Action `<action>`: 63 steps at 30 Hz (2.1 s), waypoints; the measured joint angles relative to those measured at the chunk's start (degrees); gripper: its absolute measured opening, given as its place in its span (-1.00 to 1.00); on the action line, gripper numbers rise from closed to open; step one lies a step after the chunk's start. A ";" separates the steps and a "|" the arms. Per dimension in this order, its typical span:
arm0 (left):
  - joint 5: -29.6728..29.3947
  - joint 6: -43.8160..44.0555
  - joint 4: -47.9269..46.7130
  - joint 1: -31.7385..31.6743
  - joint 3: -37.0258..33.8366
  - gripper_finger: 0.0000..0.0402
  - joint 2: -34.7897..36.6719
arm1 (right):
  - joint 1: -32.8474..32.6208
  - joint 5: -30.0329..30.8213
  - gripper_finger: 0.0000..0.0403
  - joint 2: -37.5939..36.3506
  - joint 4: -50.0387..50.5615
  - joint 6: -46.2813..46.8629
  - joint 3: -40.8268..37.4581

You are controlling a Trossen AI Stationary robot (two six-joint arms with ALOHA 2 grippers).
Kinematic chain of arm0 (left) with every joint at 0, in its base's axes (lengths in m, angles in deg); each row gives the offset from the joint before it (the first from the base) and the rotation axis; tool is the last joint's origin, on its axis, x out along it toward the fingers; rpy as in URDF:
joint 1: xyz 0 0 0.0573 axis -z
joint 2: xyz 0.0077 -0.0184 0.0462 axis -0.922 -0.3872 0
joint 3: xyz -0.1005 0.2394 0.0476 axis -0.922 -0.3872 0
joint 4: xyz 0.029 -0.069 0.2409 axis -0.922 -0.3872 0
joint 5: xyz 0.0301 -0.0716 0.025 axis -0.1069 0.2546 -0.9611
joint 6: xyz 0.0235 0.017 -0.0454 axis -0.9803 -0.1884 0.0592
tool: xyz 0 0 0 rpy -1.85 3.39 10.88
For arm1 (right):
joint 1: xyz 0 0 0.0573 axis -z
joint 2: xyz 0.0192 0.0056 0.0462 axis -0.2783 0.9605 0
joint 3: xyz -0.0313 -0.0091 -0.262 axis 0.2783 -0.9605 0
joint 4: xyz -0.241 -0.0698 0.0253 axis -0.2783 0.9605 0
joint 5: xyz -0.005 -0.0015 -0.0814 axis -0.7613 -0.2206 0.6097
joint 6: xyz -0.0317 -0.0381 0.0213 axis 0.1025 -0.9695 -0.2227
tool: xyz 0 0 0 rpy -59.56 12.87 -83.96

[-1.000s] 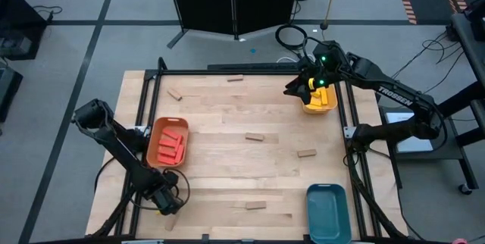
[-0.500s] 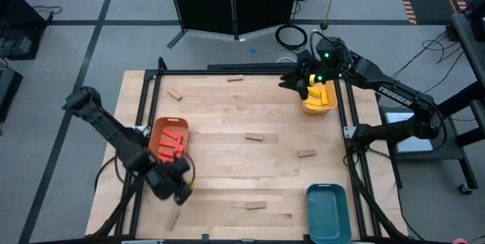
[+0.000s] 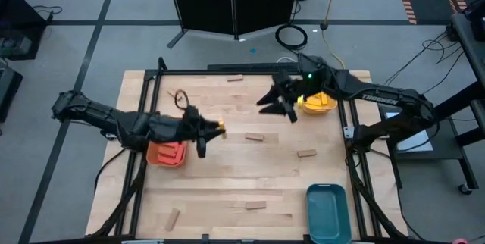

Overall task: Sort blocks
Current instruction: Put the yellow block into the yellow bin

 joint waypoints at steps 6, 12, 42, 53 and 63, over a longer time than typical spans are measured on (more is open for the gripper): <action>8.49 -9.58 16.62 -7.36 0.00 -0.59 -0.02 | -5.30 0.39 0.08 1.78 -6.15 -0.90 0.00; 13.88 -11.18 24.68 -11.27 0.05 -0.59 -2.60 | -7.22 7.17 0.26 4.08 -14.81 0.36 0.00; 25.18 -9.92 36.87 -17.31 0.00 -0.57 -10.80 | -7.12 7.85 -0.14 7.95 -17.65 9.26 -0.02; 25.60 -10.03 36.28 -17.49 0.00 -0.03 -10.81 | -5.70 7.69 -0.62 7.96 -17.66 9.46 -0.02; 18.32 -10.91 22.34 -17.61 0.00 0.07 -4.96 | 0.98 8.33 -0.48 1.99 -3.63 5.09 0.00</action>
